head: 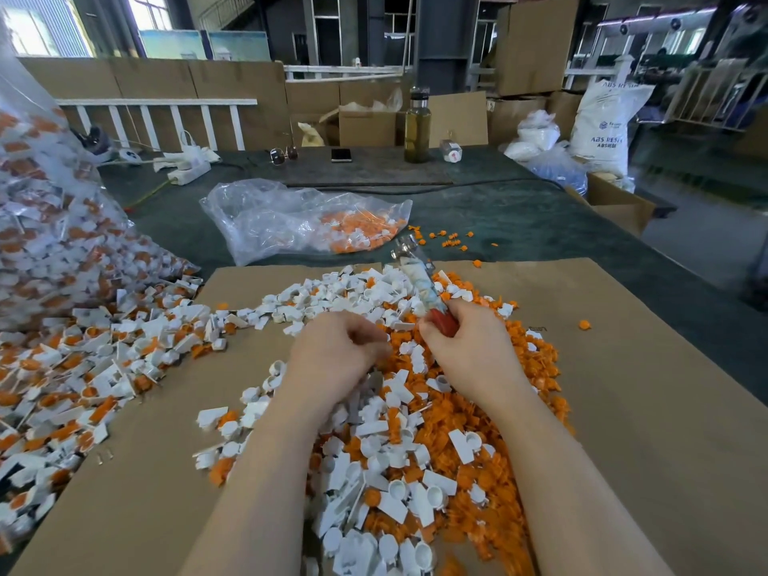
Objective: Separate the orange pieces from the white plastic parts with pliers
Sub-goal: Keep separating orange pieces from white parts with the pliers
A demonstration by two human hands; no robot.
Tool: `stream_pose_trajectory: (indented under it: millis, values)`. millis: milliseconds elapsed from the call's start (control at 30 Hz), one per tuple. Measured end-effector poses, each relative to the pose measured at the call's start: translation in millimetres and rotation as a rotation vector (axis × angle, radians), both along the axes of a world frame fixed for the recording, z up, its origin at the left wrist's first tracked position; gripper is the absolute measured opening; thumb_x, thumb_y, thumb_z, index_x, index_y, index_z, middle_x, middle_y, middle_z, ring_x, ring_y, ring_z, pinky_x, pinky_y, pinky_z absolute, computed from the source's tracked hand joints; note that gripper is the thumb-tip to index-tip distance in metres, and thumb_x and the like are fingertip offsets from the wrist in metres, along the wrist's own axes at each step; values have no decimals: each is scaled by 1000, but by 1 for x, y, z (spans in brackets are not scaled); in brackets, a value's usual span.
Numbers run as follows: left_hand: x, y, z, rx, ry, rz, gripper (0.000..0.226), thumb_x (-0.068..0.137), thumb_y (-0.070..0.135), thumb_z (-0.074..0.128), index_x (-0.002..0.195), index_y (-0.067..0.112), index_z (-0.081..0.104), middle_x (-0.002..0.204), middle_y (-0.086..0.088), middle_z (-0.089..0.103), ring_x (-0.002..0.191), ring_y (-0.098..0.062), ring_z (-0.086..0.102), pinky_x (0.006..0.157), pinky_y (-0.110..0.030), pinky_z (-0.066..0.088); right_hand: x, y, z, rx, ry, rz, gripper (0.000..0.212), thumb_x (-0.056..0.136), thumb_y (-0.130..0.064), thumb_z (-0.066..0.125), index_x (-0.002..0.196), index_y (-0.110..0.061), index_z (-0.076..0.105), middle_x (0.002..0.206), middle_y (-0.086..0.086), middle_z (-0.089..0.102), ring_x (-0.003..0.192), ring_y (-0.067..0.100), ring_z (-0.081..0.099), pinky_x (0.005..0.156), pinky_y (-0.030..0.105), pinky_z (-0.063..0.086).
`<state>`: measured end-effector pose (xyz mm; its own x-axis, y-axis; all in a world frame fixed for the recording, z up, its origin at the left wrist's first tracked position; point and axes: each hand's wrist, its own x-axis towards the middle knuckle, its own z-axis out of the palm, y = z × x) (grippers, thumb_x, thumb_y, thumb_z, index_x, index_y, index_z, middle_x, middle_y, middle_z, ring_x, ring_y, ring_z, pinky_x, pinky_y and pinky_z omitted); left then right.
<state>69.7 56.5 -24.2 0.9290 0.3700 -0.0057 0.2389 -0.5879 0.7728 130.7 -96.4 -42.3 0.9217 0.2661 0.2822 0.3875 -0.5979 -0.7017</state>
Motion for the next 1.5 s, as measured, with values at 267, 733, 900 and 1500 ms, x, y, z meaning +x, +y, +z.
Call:
stream_pose_trajectory:
  millis: [267,733,900,1500]
  values:
    - [12,-8,-12,403,144,4,16,84,49,72,91,35,72,100,8,71,103,-16,62,100,-42,47,0,3,1,-65,57,12,9,86,-30,64,87,-22,61,77,-6,60,71,12,59,62,31,51]
    - [6,-3,-10,-230,-134,-5,7,85,32,75,82,28,71,76,8,73,59,0,62,56,-18,44,-3,2,2,111,127,74,9,90,-28,64,91,-20,67,74,-3,63,56,4,57,45,13,39]
    - [3,-2,-6,-450,-199,-4,7,86,22,75,91,18,73,74,7,74,64,0,67,59,-13,48,-9,3,4,231,167,140,6,85,-31,71,87,-27,67,78,-4,67,72,9,63,61,23,49]
    - [1,11,-8,0,-97,124,11,87,31,74,85,29,63,79,5,63,67,-12,59,57,-26,44,-7,8,2,231,37,11,10,89,-27,64,79,-25,61,68,-3,61,62,19,59,59,40,54]
